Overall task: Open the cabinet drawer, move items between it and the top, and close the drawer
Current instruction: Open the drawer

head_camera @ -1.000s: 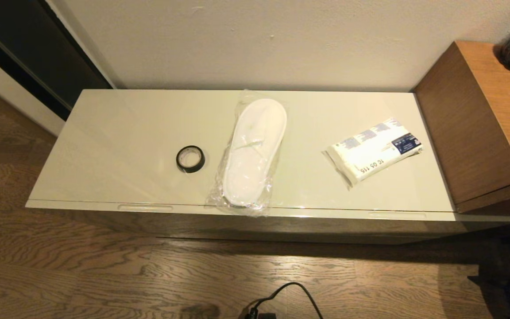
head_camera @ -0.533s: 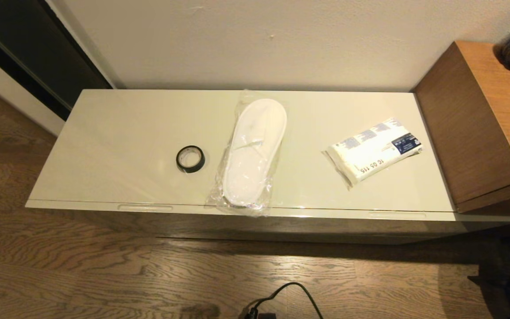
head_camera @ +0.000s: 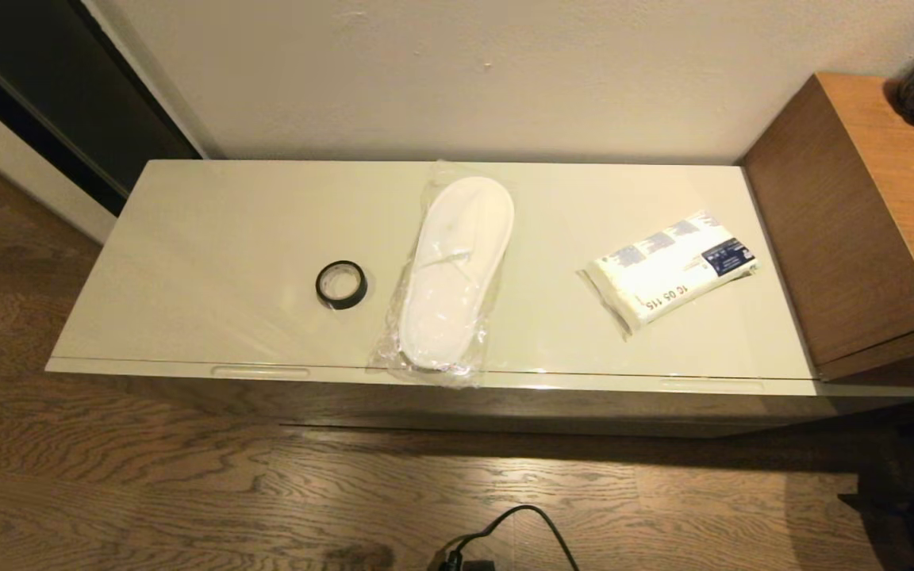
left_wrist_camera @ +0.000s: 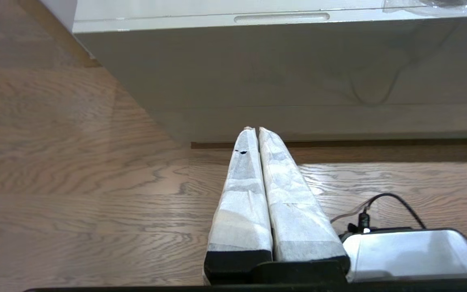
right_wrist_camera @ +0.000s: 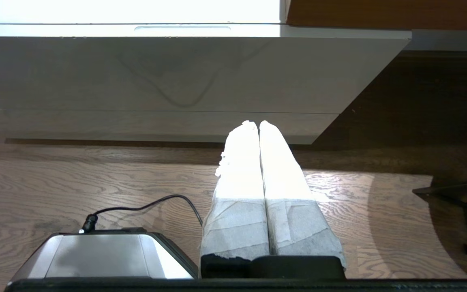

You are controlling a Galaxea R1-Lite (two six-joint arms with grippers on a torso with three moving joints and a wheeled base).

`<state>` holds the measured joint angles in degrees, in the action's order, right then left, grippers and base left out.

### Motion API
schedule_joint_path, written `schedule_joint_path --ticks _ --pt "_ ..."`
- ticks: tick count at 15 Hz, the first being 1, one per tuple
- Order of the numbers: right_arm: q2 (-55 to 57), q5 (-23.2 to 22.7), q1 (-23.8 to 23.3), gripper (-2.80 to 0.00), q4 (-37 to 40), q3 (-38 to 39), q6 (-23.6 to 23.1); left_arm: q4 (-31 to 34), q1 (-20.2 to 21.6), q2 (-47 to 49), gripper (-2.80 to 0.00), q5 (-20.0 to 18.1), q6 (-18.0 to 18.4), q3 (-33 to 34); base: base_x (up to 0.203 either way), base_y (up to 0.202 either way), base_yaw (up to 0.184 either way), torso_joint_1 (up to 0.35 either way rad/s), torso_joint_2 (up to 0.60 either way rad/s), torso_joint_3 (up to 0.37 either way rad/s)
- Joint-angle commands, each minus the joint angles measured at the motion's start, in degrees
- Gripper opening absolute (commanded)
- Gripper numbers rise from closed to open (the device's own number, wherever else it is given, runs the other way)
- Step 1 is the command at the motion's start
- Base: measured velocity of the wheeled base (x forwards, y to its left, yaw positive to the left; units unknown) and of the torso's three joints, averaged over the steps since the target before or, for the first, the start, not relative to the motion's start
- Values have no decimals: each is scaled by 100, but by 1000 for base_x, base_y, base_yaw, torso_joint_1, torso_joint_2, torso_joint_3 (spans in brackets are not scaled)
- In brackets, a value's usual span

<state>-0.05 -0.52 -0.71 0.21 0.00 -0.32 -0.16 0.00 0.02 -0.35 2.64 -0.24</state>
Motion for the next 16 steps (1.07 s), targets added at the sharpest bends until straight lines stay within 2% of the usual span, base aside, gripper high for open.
schedule_joint_path --ticks 1,4,6,10,13,16 --pt "5 -1 0 -280 -3 0 -12 87 0 119 -280 14 75 -291 0 0 0 0 0 0" --pt "5 -1 0 -280 -3 0 -12 875 7 1306 -280 170 1 -1631 0 0 0 0 0 0" --pt "5 -1 0 -280 -3 0 -12 1310 13 2575 -280 284 -64 -2324 0 0 0 0 0 0" --pt "5 -1 0 -280 -3 0 -12 1650 -1 5106 -280 291 -196 -3952 0 0 0 0 0 0" --pt "5 -1 0 -280 -3 0 -12 1475 -237 6607 -280 -5 -251 -4823 0 0 0 0 0 0" --pt "5 -1 0 -280 -3 0 -12 545 -498 7788 -280 -166 -428 -5213 0 0 0 0 0 0"
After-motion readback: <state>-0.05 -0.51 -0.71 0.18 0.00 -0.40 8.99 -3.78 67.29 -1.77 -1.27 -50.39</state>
